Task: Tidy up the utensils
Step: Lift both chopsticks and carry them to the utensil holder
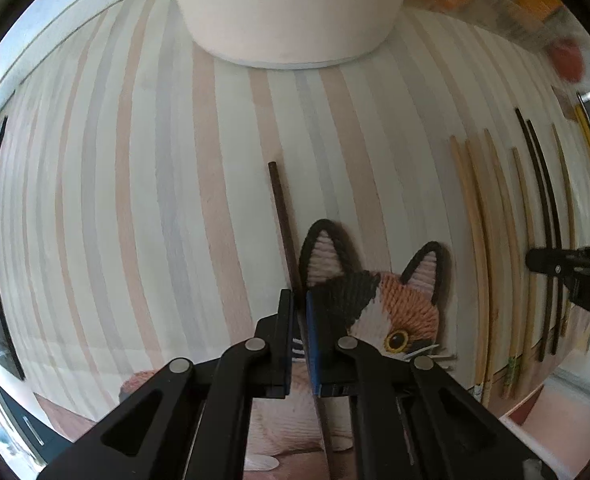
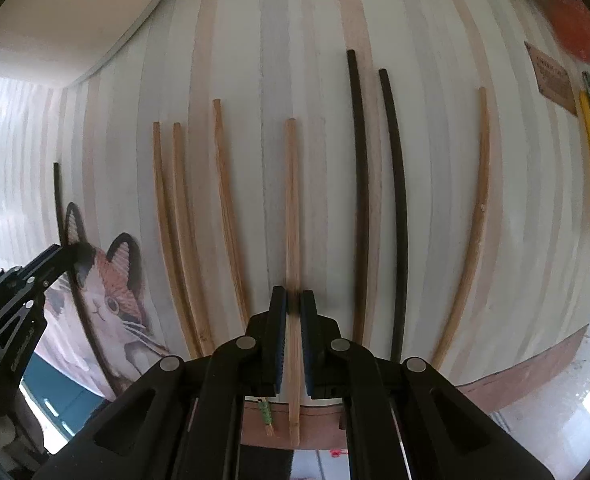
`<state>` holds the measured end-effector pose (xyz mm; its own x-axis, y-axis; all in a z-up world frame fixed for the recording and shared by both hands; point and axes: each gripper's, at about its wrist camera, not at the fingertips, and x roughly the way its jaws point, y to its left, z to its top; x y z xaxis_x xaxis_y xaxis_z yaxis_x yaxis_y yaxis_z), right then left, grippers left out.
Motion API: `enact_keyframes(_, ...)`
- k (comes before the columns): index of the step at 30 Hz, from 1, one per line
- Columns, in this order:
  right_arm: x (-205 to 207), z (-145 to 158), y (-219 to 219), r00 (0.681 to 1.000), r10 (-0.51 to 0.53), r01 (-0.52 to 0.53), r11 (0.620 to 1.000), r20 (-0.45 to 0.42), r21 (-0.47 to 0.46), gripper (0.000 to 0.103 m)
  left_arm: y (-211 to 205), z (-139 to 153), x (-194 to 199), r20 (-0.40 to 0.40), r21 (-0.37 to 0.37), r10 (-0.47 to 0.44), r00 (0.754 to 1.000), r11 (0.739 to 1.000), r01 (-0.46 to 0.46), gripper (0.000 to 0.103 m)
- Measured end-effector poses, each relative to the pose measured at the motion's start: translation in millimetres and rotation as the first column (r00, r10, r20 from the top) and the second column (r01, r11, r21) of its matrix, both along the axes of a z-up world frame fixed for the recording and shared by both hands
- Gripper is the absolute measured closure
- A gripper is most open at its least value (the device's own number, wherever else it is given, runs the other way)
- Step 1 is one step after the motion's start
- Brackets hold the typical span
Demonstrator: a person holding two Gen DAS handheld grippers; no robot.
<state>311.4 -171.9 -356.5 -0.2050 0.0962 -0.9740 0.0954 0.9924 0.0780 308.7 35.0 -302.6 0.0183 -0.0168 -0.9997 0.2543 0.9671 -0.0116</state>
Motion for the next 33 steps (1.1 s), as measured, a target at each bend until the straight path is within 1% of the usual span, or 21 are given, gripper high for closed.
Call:
enact_keyframes(1, 6.4, -1.0, 4.5, 1.0, -0.001, 0.001, 1.0, 0.013, -0.002, 0.096, 1.4, 0.9, 0.8, 0.002, -0.01, -0.001, 1.0, 1.0, 0.001, 0.1)
enact_keyframes(2, 5.2, 1.3, 6.1, 0.999, -0.002, 0.002, 1.0, 0.035, 0.002, 0.096, -7.7, 2.0, 0.7, 0.002, -0.021, 0.002, 1.0, 1.0, -0.002, 0.1)
enact_keyframes(3, 4.1, 4.6, 7.1, 0.997, -0.01, 0.009, 1.0, 0.07, 0.016, 0.096, -9.6, 4.4, -1.7, 0.009, -0.028, 0.004, 1.0, 1.0, -0.004, 0.1)
enact_keyframes(6, -7.9, 17.0, -1.1, 0.986, -0.086, 0.08, 0.996, 0.141, 0.047, 0.096, -5.6, 23.8, -6.5, 0.054, -0.057, 0.011, 0.998, 0.998, -0.008, 0.1)
enact_keyframes(7, -19.9, 23.1, -10.7, 0.978, -0.119, 0.108, 0.992, 0.174, 0.07, 0.096, -3.4, 31.1, -8.9, 0.066, -0.068, 0.012, 0.998, 0.998, -0.008, 0.1)
enact_keyframes(8, -21.1, 29.8, -11.8, 0.972, -0.13, 0.117, 0.99, 0.195, 0.078, 0.096, -0.7, 41.1, -12.4, 0.091, -0.077, 0.01, 0.996, 0.997, -0.003, 0.101)
enact_keyframes(12, -28.4, 66.9, -7.9, 0.939, -0.135, 0.115, 0.99, 0.316, 0.08, 0.096, 5.6, 71.9, -18.4, 0.159, -0.106, 0.018, 0.987, 0.994, -0.001, 0.101)
enact_keyframes(15, -32.5, 90.6, -2.4, 0.911, -0.135, 0.109, 0.99, 0.389, 0.088, 0.096, 13.1, 97.6, -21.0, 0.213, -0.13, 0.037, 0.976, 0.991, -0.009, 0.101)
enact_keyframes(18, -34.3, 107.6, -7.9, 0.888, -0.154, 0.115, 0.987, 0.434, 0.115, 0.096, 23.2, 123.5, -21.7, 0.262, -0.159, 0.066, 0.963, 0.987, -0.024, 0.101)
enact_keyframes(20, -34.0, 117.4, -10.6, 0.87, -0.166, 0.115, 0.984, 0.465, 0.135, 0.096, 29.1, 137.2, -20.2, 0.302, -0.174, 0.086, 0.949, 0.984, -0.034, 0.101)
enact_keyframes(21, -37.7, 114.2, -7.9, 0.863, -0.166, 0.113, 0.984, 0.476, 0.139, 0.096, 37.2, 145.0, -14.0, 0.329, -0.184, 0.099, 0.939, 0.982, -0.039, 0.101)
enact_keyframes(24, -37.1, 128.1, 1.9, 0.832, -0.157, 0.095, 0.985, 0.532, 0.143, 0.096, 45.8, 165.8, -11.3, 0.39, -0.2, 0.133, 0.911, 0.978, -0.057, 0.101)
enact_keyframes(25, -37.4, 128.1, 3.4, 0.826, -0.153, 0.087, 0.986, 0.543, 0.145, 0.096, 49.0, 174.2, -9.5, 0.413, -0.204, 0.145, 0.899, 0.977, -0.064, 0.101)
enact_keyframes(26, -35.9, 133.8, 5.4, 0.813, -0.149, 0.081, 0.986, 0.562, 0.144, 0.096, 51.3, 181.5, -7.6, 0.436, -0.208, 0.157, 0.886, 0.976, -0.07, 0.101)
enact_keyframes(28, -33.5, 145.7, 8.5, 0.795, -0.141, 0.067, 0.987, 0.59, 0.146, 0.096, 54.5, 192.3, -3.1, 0.467, -0.214, 0.171, 0.868, 0.974, -0.077, 0.101)
enact_keyframes(29, -31.7, 153.5, 8.8, 0.785, -0.14, 0.063, 0.987, 0.604, 0.147, 0.096, 57.9, 202.2, -1.4, 0.488, -0.22, 0.184, 0.854, 0.972, -0.083, 0.101)
enact_keyframes(30, -29.5, 161.6, 9.6, 0.769, -0.144, 0.059, 0.986, 0.623, 0.155, 0.096, 60.2, 208.3, -0.6, 0.499, -0.226, 0.191, 0.845, 0.97, -0.086, 0.101)
enact_keyframes(32, -25.3, 175.6, 11.7, 0.751, -0.145, 0.05, 0.985, 0.644, 0.163, 0.096, 65.2, 223.2, 2.1, 0.525, -0.241, 0.208, 0.825, 0.966, -0.091, 0.101)
enact_keyframes(33, -23.7, 185.1, 13.0, 0.735, -0.145, 0.045, 0.985, 0.662, 0.166, 0.096, 64.8, 232.3, 3.4, 0.543, -0.249, 0.216, 0.812, 0.964, -0.09, 0.101)
